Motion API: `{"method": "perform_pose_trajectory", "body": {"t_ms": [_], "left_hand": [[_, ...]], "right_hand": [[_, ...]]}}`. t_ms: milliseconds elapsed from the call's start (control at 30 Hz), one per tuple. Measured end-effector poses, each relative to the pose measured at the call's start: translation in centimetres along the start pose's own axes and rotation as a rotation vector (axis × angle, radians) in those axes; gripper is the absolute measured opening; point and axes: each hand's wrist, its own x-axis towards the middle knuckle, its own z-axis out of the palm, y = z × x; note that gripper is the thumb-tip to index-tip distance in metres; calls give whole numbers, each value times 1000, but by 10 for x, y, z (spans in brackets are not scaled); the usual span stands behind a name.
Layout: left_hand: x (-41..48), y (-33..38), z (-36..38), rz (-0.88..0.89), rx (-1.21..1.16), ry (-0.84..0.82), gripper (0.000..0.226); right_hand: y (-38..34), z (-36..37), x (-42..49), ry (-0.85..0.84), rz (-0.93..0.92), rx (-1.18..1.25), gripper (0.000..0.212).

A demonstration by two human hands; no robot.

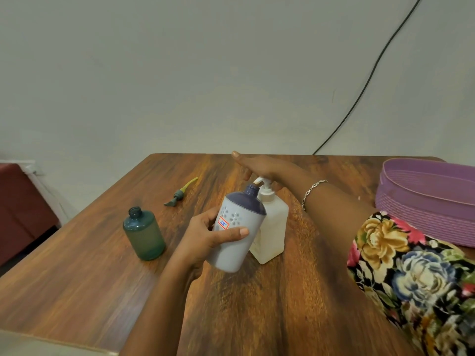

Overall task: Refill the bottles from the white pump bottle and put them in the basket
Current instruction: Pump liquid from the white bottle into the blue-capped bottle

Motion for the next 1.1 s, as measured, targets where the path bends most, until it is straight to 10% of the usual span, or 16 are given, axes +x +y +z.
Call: {"method": "perform_pose_trajectory", "body": {"t_ms": [1100], "left_hand": [[0,0,0,-18,-6,2,72]], "right_hand": [[2,1,6,24,-29,11,79]]}}
